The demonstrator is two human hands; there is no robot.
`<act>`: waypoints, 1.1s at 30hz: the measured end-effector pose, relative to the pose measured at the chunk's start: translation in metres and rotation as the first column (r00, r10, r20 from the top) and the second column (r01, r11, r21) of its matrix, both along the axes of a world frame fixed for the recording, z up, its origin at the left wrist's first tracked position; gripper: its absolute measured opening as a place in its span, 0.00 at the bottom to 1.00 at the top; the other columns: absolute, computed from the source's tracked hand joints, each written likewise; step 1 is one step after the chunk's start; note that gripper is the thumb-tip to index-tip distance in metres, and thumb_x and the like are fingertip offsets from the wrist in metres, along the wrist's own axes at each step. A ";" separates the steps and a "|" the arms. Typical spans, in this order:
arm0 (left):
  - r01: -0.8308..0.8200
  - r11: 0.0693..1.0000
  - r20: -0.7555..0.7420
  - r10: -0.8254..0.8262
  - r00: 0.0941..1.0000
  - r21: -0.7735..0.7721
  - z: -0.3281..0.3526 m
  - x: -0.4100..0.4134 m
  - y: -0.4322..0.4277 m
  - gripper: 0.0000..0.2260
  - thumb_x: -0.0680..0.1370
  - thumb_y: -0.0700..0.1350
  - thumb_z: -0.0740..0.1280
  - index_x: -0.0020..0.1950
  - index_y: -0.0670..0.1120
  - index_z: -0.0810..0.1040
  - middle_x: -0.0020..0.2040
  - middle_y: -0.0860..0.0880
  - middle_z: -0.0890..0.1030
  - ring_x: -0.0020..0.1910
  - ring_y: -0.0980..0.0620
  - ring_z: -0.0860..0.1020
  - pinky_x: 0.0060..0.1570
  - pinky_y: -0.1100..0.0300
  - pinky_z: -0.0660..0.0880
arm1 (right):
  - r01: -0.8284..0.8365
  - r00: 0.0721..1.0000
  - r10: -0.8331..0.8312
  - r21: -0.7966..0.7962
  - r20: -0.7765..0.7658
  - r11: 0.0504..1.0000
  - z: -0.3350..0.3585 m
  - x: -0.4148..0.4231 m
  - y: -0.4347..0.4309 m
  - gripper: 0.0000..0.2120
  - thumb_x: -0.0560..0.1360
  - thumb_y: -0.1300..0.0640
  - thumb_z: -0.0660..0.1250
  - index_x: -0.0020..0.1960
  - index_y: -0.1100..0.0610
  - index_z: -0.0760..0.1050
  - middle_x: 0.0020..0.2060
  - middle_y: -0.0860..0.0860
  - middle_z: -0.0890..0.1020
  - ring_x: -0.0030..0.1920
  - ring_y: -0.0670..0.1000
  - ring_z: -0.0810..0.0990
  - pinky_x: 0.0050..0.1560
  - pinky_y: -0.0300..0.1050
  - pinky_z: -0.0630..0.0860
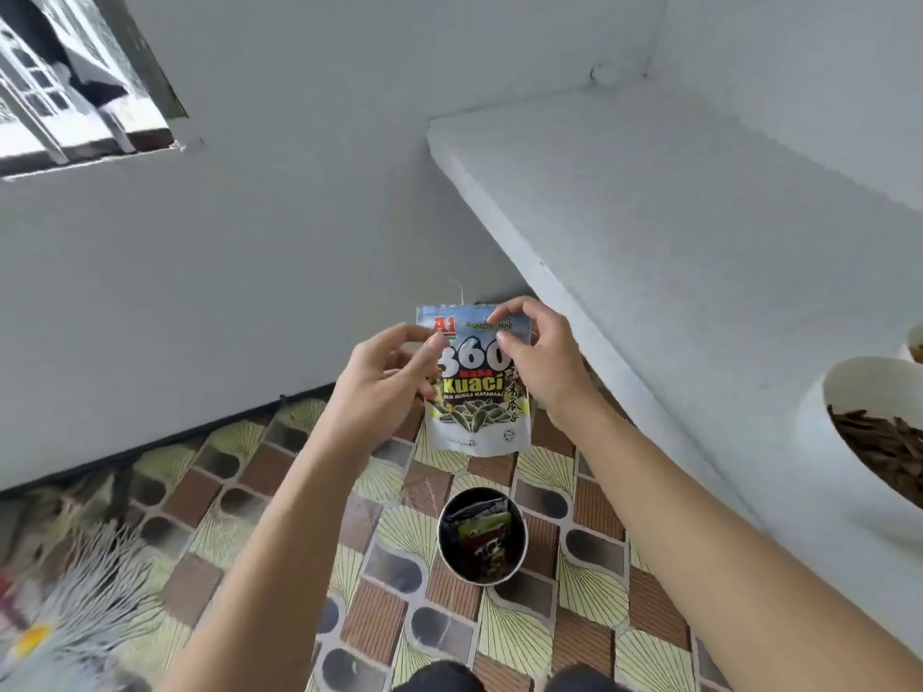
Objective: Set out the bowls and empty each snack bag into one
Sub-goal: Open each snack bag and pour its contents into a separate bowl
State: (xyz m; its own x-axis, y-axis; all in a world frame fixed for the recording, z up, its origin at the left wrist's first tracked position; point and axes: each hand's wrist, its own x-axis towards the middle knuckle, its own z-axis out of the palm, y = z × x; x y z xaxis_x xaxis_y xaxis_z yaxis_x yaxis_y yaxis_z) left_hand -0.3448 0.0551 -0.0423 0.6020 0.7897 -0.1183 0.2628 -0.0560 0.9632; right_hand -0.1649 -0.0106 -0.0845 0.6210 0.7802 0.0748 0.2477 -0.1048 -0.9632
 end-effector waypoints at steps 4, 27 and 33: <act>-0.060 0.997 -0.007 0.060 0.998 -0.048 -0.059 0.001 0.014 0.11 0.81 0.55 0.68 0.56 0.49 0.82 0.40 0.48 0.82 0.36 0.53 0.80 0.45 0.55 0.79 | -0.026 1.000 0.027 -0.060 0.013 0.998 -0.063 0.001 0.012 0.08 0.79 0.66 0.64 0.50 0.54 0.78 0.47 0.37 0.80 0.51 0.36 0.79 0.54 0.44 0.80; -0.184 0.924 -0.313 0.075 0.947 -0.335 -0.488 0.020 0.029 0.09 0.83 0.53 0.66 0.56 0.49 0.80 0.48 0.45 0.84 0.40 0.53 0.81 0.42 0.59 0.76 | -0.219 0.975 0.145 -0.591 -0.170 0.776 -0.513 0.011 0.017 0.12 0.78 0.67 0.66 0.45 0.52 0.82 0.41 0.50 0.81 0.47 0.51 0.82 0.49 0.42 0.79; -0.172 0.925 -0.278 0.076 0.958 -0.340 -0.436 0.022 0.026 0.11 0.82 0.53 0.66 0.55 0.48 0.81 0.49 0.42 0.85 0.39 0.54 0.81 0.42 0.61 0.75 | -0.223 0.974 0.172 -0.513 -0.145 0.829 -0.440 0.019 0.029 0.06 0.80 0.57 0.66 0.51 0.47 0.80 0.46 0.48 0.83 0.47 0.42 0.80 0.46 0.37 0.75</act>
